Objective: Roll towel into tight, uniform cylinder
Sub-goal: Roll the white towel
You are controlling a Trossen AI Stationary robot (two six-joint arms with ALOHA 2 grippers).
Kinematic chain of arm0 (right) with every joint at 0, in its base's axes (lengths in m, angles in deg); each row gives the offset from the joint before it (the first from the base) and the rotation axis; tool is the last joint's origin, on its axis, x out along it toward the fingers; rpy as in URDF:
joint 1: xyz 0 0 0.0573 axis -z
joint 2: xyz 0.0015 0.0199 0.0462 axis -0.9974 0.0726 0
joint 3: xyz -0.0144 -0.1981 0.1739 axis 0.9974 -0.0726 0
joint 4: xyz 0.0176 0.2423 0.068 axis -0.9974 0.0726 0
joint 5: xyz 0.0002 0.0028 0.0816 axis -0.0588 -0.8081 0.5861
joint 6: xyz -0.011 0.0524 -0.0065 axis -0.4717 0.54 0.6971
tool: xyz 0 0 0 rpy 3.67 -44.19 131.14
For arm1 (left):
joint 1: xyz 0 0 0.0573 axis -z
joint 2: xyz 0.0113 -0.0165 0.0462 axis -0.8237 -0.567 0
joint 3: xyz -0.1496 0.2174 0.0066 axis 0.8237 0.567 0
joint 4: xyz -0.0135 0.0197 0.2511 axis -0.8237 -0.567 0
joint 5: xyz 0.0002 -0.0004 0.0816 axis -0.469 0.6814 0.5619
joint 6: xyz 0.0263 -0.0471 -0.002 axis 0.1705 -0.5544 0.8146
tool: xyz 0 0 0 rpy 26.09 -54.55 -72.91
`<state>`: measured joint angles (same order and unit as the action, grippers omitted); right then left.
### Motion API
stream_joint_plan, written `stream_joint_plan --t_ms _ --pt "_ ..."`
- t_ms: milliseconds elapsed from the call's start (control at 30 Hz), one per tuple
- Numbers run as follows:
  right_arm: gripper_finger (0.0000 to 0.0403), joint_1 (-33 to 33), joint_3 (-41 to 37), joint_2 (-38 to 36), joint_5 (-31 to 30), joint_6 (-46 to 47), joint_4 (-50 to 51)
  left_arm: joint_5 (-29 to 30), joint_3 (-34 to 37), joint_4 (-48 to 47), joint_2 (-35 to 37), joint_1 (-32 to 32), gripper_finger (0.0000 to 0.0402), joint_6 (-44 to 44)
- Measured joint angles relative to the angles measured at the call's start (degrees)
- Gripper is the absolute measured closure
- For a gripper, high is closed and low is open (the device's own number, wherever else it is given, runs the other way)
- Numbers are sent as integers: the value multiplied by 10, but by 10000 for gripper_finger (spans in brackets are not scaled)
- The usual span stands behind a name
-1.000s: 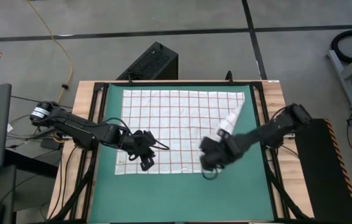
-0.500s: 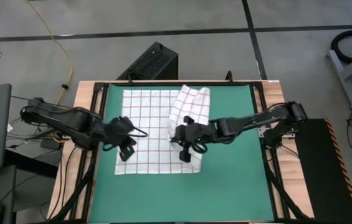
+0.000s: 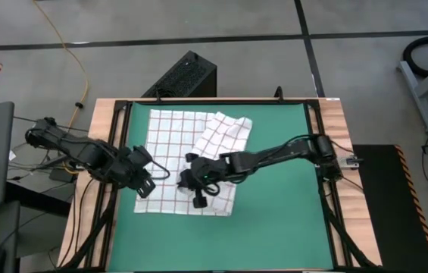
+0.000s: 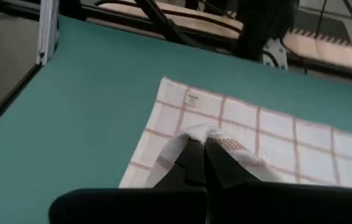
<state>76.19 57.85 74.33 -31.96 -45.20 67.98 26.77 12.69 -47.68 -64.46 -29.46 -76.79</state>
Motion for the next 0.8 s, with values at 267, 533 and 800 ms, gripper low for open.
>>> stream_joint_plan --t_ms 267,533,800 --pt "402 2 50 -43 -17 -35 93 38 169 116 -3 10 401 -32" --pt "402 10 49 -47 -18 -22 159 12 358 450 -21 -80 401 16" --pt "402 11 49 -58 -32 -7 179 -67 397 630 -139 -134 401 81"
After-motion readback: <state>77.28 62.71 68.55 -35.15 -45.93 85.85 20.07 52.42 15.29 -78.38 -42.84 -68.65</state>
